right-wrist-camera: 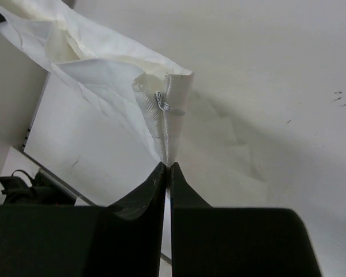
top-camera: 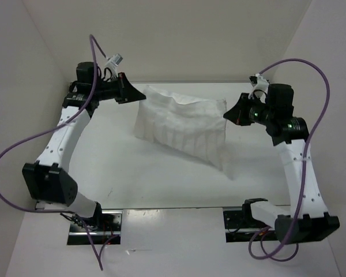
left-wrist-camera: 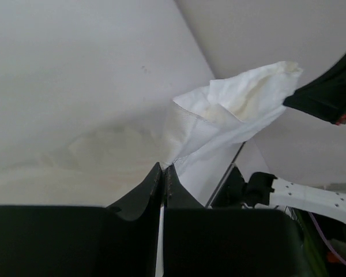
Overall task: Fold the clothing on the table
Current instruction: Flatten the skirt out
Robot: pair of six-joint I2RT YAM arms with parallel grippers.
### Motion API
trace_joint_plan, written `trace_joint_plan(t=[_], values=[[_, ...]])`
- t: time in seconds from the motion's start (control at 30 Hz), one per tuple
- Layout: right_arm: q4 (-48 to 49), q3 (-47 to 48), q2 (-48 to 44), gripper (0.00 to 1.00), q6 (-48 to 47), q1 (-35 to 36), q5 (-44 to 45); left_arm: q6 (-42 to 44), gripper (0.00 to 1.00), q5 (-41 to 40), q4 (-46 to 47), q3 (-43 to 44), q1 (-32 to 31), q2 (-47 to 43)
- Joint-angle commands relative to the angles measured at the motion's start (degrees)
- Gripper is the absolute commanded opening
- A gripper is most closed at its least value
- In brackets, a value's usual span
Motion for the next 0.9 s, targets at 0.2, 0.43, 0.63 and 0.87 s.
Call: trace_joint_plan(t=[0.2, 0.43, 0.63, 0.87], values=[[-8.84, 2.60, -16.06, 0.05, -0.87, 4.05, -11.06, -3.36, 0.00, 15.59, 0.15, -6.92, 0.37, -24.20], [-1.03, -2.40, -17.41, 0.05, 8.87, 5.90, -8.09, -7.13, 0.00, 10.15, 4.08, -13.68, 0.99, -27.30], [5.75, -7.42, 1.21, 0.02, 10.81, 3.44, -2.63, -7.22, 0.00, 3.83, 7.09, -12.75, 1.52, -4.95], [11.38, -1.36, 25.82, 0.00, 9.76, -0.86, 2.46, -6.08, 0.00, 0.75, 8.93, 1.40, 1.52, 23.12]])
